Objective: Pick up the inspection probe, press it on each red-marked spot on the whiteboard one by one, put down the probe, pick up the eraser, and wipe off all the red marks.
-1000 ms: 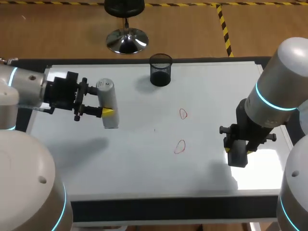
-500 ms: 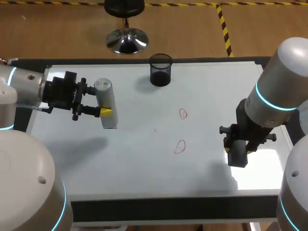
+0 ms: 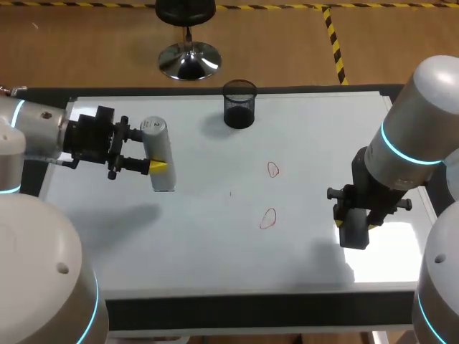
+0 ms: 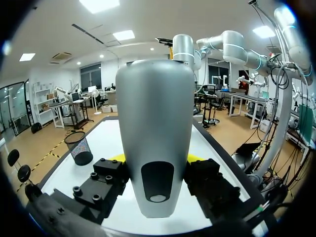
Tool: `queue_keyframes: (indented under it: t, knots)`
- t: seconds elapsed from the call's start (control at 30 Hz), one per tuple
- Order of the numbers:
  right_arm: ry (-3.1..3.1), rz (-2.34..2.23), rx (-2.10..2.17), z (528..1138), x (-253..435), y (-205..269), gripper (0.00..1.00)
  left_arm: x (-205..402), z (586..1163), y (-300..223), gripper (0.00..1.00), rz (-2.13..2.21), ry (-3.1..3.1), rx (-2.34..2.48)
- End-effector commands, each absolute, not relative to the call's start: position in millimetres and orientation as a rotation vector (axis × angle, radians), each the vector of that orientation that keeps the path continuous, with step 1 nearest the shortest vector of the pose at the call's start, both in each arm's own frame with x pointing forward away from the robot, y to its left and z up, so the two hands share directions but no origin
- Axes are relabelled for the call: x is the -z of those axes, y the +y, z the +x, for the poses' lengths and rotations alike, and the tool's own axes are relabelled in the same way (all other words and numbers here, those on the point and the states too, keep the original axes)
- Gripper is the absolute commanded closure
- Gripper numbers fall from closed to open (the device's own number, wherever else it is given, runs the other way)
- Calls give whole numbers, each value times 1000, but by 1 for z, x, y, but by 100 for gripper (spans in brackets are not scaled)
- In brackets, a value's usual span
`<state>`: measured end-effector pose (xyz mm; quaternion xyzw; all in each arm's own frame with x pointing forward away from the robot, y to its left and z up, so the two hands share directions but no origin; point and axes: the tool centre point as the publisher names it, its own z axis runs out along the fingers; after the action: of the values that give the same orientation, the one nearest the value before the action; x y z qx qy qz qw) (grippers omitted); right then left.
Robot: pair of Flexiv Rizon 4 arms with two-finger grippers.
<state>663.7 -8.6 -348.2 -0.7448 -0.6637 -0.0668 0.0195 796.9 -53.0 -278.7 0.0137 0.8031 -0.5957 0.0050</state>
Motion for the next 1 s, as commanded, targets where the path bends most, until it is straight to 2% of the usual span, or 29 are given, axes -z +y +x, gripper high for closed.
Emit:
queue_keyframes:
  t: [0.03,0.53,1.0]
  knots:
    - [-2059,-2310,211,662,347,-10,100,279,798,-53,100,46,2514,1868]
    - [-2095,-2317,177,676,343,16,100,279,798,-53,100,46,2514,1868]
    - [-2065,-2330,181,695,346,65,100,279,798,-53,100,46,2514,1868]
